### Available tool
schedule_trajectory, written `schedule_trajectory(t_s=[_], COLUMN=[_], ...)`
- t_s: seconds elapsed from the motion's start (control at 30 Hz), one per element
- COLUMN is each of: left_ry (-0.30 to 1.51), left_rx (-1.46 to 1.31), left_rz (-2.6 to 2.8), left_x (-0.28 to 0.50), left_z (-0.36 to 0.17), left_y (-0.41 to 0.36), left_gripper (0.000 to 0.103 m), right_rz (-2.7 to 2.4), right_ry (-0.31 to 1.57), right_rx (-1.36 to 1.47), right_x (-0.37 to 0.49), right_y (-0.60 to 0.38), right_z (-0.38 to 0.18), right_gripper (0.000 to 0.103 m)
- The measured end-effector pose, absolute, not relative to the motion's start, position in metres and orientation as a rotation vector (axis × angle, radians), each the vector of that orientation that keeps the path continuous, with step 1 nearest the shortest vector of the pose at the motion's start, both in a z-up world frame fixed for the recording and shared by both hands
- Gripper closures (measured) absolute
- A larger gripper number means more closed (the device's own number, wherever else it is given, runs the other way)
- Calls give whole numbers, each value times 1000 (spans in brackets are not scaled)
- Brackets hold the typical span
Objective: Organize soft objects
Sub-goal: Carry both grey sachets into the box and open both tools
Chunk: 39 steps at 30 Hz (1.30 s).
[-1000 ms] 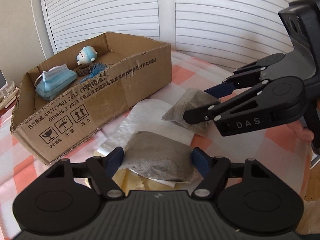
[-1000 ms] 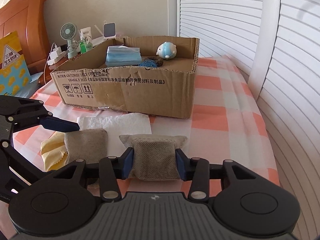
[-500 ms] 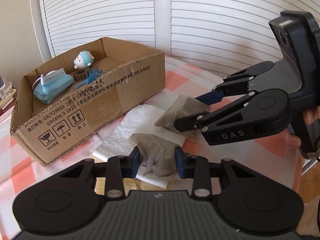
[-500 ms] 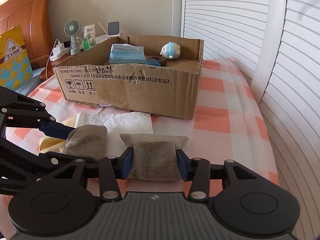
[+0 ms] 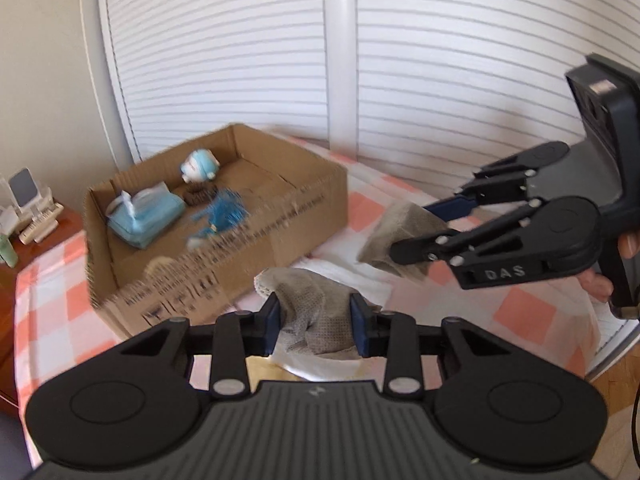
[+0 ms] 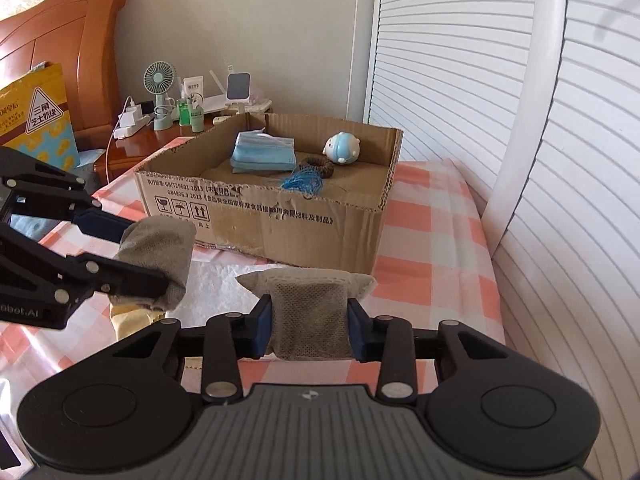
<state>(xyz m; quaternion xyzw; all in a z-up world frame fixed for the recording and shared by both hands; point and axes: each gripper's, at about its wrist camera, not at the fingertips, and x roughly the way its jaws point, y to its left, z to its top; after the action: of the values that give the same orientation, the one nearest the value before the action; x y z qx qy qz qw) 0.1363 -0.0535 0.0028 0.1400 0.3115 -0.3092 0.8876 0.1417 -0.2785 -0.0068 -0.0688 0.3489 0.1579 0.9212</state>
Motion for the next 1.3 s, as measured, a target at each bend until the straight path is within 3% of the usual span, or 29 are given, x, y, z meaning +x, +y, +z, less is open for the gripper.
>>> schedule_trajectory(t_s=[0.4,0.47,0.5,0.57,0.63,0.83,1.3], left_ry=[580,580,582,580,570,589,653], left_rx=[283,283,274,264,260,272,250], left_rz=[-426,-385,-369,-315,-265,-277,-245], left_x=[237,254,262,272,274,254,141], left_z=[39,32,28,19,14,15,33], left_y=[-37,-35,-34,-31,-30,-27,-15], left_gripper=[68,63,59,22,10,4,4], right_rz=[348,351,352,358,362,379,385], right_ry=[629,624,623,623,626,650,639], right_rx=[-164,-165,-164,-163,-164,-156,-114], right_x=[146,151,153,158,164,179,222], right_y=[-280,-279,-278,-277,-275,-268,-252], right_z=[36,38,38,38,37,34,55], right_gripper=[60,60,60,60,60,60,60])
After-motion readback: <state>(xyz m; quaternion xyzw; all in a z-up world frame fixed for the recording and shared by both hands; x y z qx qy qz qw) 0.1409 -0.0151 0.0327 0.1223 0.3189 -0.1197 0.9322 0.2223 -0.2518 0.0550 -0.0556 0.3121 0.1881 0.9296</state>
